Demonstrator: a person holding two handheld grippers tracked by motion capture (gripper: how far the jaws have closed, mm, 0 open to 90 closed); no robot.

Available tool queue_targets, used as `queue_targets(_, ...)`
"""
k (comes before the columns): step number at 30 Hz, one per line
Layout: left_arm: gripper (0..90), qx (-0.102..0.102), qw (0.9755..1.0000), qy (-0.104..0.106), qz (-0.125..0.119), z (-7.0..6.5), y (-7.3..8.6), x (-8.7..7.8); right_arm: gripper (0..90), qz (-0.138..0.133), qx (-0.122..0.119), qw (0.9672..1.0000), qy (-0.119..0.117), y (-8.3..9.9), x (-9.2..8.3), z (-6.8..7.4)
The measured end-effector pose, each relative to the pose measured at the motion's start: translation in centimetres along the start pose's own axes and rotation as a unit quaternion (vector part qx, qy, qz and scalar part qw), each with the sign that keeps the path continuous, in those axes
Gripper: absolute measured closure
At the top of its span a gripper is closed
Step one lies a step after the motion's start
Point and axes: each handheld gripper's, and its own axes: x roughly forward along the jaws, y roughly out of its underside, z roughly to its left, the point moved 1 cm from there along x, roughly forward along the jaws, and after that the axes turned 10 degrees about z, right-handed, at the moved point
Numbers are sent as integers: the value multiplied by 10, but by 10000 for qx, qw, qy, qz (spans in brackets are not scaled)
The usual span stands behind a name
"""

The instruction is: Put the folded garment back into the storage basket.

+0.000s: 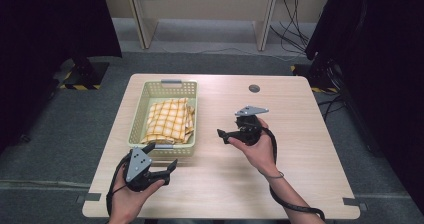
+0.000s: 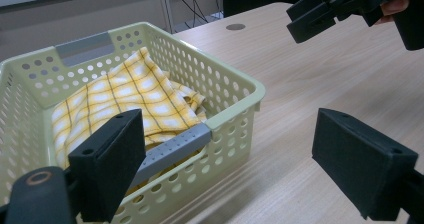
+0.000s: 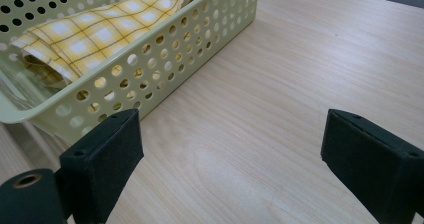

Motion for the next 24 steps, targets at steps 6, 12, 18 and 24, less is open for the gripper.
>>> queue_targets(6,131,-38,10000,7,25,-1,3,1,106,4,12,10000,64,5,-3,-4)
queue_targets(12,131,-39,10000,14,35,-1,5,0,106,28,34,10000,74,11,-5,-7)
queue_targets(18,131,-57,10000,1,32,0,6,0,106,21,93,9999,108,15,-8,-12)
queue_targets(24,132,-57,10000,-21,15,0,7,-1,106,16,141,9998,115,20,-10,-15)
